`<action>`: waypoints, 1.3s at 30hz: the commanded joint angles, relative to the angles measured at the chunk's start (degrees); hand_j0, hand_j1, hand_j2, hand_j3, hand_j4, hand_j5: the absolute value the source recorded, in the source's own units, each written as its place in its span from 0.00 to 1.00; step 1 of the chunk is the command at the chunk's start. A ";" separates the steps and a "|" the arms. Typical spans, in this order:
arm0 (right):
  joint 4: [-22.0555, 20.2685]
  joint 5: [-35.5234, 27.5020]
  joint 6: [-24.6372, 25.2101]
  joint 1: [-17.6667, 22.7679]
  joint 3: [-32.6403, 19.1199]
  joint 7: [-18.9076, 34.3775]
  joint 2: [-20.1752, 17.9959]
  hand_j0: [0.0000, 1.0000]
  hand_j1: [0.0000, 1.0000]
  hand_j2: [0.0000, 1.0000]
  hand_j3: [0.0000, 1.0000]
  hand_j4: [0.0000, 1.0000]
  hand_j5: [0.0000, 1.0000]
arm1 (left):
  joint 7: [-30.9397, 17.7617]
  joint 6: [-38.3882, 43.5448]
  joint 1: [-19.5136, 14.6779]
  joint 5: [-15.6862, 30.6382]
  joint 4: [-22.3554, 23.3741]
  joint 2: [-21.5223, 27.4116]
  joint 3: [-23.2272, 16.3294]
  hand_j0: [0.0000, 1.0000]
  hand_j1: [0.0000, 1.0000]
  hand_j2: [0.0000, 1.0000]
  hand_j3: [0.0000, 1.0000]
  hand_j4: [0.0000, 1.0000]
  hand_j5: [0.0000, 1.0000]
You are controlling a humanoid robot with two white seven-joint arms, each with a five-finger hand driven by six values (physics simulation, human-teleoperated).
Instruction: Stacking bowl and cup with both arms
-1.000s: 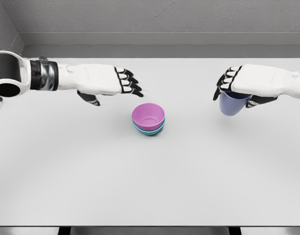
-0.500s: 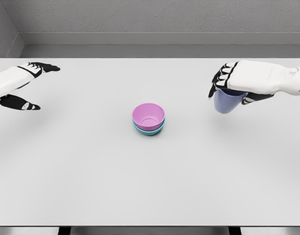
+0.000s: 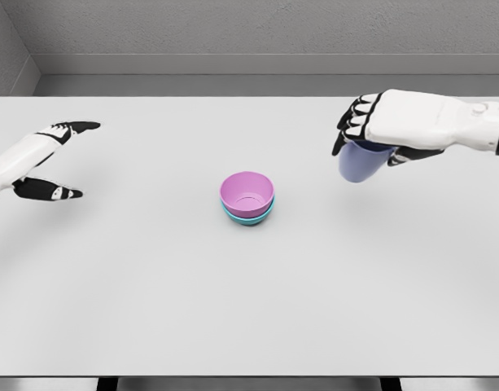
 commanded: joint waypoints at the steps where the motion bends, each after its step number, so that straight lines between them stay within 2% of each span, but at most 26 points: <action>1: -0.43 -0.22 0.14 0.00 -0.04 -0.03 0.58 0.67 0.67 0.67 0.67 0.67 0.67 | 0.03 0.16 0.00 0.62 0.35 -0.90 1.99 1.00 1.00 1.00 1.00 1.00 1.00; 10: -2.19 -0.30 0.05 -0.44 -0.04 -0.12 1.99 0.67 0.67 0.67 0.67 0.67 0.67 | 0.03 0.16 0.09 0.62 0.35 -1.42 1.99 1.00 1.00 1.00 1.00 1.00 1.00; 23: -2.19 -0.13 0.05 -1.23 0.22 -0.03 4.09 0.67 0.67 0.67 0.67 0.67 0.67 | -0.06 0.16 0.09 0.44 0.52 -1.42 1.99 1.00 1.00 1.00 1.00 1.00 1.00; 30: -2.80 -0.04 -0.04 -2.11 0.40 -0.12 7.26 0.67 0.67 0.67 0.67 0.67 0.67 | -0.06 0.16 0.09 0.35 0.61 -1.42 1.99 1.00 1.00 1.00 1.00 1.00 1.00; 39: -3.33 -0.04 -0.22 -2.46 0.40 -0.03 8.66 0.68 0.68 0.68 0.68 0.68 0.68 | 0.02 0.16 0.09 0.35 0.61 -1.42 1.99 1.00 1.00 1.00 1.00 1.00 1.00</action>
